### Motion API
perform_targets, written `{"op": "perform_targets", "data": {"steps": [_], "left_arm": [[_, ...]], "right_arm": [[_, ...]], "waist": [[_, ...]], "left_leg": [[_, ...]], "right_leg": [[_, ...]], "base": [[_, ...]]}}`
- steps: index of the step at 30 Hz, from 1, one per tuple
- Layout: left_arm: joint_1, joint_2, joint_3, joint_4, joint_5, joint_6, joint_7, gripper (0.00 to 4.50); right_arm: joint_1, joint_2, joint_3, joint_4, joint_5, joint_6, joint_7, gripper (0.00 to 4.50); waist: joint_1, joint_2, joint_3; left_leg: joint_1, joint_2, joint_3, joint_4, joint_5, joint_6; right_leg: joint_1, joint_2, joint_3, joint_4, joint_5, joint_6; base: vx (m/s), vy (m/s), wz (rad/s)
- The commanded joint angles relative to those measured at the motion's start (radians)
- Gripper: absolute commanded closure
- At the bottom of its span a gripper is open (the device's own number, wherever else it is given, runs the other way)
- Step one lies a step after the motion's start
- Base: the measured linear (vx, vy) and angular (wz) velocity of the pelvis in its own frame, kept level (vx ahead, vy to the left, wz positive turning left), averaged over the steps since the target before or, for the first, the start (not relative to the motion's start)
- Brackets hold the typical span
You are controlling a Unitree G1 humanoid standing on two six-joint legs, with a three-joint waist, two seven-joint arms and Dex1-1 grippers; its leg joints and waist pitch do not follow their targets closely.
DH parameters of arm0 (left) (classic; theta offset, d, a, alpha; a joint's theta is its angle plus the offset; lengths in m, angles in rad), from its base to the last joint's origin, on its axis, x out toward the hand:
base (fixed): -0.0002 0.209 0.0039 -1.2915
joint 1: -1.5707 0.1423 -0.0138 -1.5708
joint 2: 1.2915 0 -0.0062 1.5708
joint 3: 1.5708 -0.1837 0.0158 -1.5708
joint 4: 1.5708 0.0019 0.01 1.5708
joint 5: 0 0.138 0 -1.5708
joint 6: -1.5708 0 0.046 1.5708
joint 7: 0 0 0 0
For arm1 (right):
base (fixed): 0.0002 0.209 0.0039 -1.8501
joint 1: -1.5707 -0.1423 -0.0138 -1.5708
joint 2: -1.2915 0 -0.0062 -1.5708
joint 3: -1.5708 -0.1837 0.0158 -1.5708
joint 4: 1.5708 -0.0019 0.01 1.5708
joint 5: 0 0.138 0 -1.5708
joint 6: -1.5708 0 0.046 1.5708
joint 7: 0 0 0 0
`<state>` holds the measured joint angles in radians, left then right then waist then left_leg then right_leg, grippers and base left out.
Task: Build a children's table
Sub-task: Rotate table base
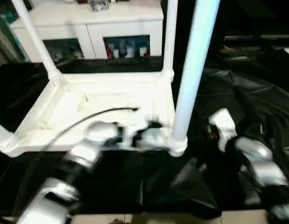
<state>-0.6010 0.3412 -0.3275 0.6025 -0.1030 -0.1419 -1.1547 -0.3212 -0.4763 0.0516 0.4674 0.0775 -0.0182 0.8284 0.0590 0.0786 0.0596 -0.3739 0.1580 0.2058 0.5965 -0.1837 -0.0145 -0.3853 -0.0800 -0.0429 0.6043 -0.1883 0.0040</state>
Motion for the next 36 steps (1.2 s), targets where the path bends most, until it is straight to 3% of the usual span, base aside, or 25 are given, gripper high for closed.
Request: {"op": "perform_targets", "data": {"steps": [1, 5, 15, 24, 31, 36], "left_arm": [[-0.025, 0.036, -0.014, 0.033, 0.028, -0.022, -0.029, 0.33], [-0.033, 0.048, -0.027, 0.057, 0.045, -0.031, -0.045, 0.68], [-0.089, 0.006, -0.056, 0.209, 0.120, -0.078, -0.029, 1.57], [-0.136, 0.002, -0.066, 0.295, 0.160, -0.095, -0.055, 2.25], [-0.156, -0.002, -0.061, 0.335, 0.165, -0.091, -0.072, 2.92], [-0.173, -0.014, -0.056, 0.368, 0.175, -0.100, -0.077, 3.20]], "right_arm": [[0.017, -0.040, 0.026, -0.106, 0.027, 0.040, 0.084, 1.40], [0.037, -0.077, 0.047, -0.178, 0.030, 0.059, 0.138, 1.40], [0.066, -0.129, 0.084, -0.331, 0.039, 0.161, 0.206, 1.40], [0.077, -0.153, 0.091, -0.382, 0.051, 0.183, 0.243, 1.40], [0.092, -0.161, 0.090, -0.406, 0.052, 0.199, 0.237, 1.40], [0.096, -0.160, 0.090, -0.411, 0.050, 0.204, 0.233, 1.40]], "waist": [[0.007, -0.021, -0.065], [0.009, -0.019, -0.064], [0.011, -0.012, -0.069], [0.012, -0.013, -0.067], [0.013, -0.005, -0.067], [0.012, -0.005, -0.066]], "left_leg": [[0.015, 0.071, -0.037, -0.072, -0.269, 0.064], [0.016, 0.074, -0.038, -0.074, -0.277, 0.055], [0.013, 0.074, -0.040, -0.071, -0.251, 0.065], [0.014, 0.075, -0.041, -0.073, -0.269, 0.055], [0.015, 0.075, -0.041, -0.072, -0.272, 0.054], [0.014, 0.075, -0.042, -0.074, -0.286, 0.050]], "right_leg": [[0.038, -0.070, 0.038, -0.079, -0.286, -0.244], [0.032, -0.075, 0.041, -0.082, -0.317, -0.243], [0.037, -0.076, 0.039, -0.077, -0.219, -0.273], [0.037, -0.077, 0.039, -0.081, -0.244, -0.271], [0.038, -0.079, 0.039, -0.080, -0.231, -0.279], [0.039, -0.079, 0.039, -0.084, -0.246, -0.277]], "base": [[0.000, 0.000, 0.00], [0.000, 0.000, 0.00], [0.000, 0.000, 0.00], [0.000, 0.000, 0.00], [0.000, 0.000, 0.00], [0.000, 0.000, 0.00]]}}
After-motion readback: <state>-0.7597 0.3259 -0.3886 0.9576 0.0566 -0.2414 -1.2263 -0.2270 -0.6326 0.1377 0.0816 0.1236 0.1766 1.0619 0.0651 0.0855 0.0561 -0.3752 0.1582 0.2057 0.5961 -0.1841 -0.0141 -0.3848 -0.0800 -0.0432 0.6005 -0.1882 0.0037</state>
